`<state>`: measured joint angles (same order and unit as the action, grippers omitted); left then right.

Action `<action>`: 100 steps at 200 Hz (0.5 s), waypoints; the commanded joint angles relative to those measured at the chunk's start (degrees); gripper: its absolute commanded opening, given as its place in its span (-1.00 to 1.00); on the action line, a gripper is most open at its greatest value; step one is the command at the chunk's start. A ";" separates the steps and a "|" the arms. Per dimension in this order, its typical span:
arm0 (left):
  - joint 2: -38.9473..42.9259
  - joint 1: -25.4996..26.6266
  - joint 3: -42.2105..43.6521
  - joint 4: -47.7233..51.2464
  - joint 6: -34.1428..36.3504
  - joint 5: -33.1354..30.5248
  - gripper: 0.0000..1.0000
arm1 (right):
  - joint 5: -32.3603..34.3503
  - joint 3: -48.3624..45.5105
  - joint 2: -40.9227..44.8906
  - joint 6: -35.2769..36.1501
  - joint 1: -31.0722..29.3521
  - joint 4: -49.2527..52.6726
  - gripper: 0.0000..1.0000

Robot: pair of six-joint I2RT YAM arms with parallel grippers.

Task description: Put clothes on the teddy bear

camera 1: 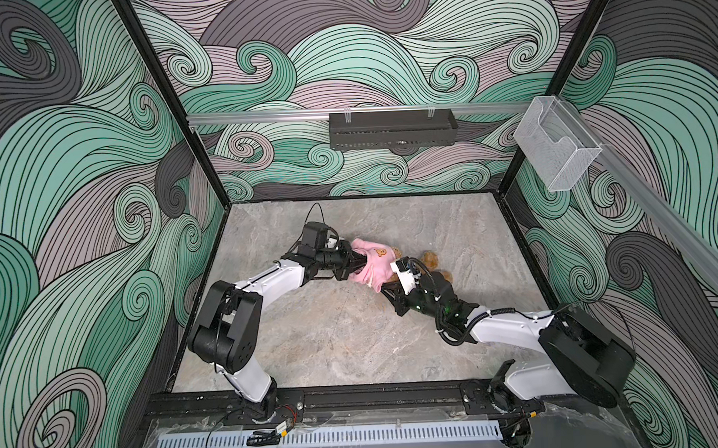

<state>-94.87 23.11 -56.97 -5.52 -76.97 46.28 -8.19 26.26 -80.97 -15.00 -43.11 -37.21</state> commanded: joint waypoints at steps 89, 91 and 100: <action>-2.70 1.73 -1.98 -2.52 -0.81 3.03 -1.00 | 6.45 0.05 -3.62 -10.97 2.47 -17.65 -0.42; -2.69 1.79 -1.98 -2.53 -0.81 3.05 -1.00 | 6.26 0.09 -3.66 -11.02 2.50 -17.75 -0.42; -2.90 1.78 -2.00 -2.50 -0.78 3.03 -1.00 | 5.30 0.32 -3.61 -11.27 2.62 -18.12 -0.39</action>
<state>-96.71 23.81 -57.08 -7.88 -78.06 46.78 -2.81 26.20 -84.47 -22.90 -41.36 -47.11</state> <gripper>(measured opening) 0.051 0.292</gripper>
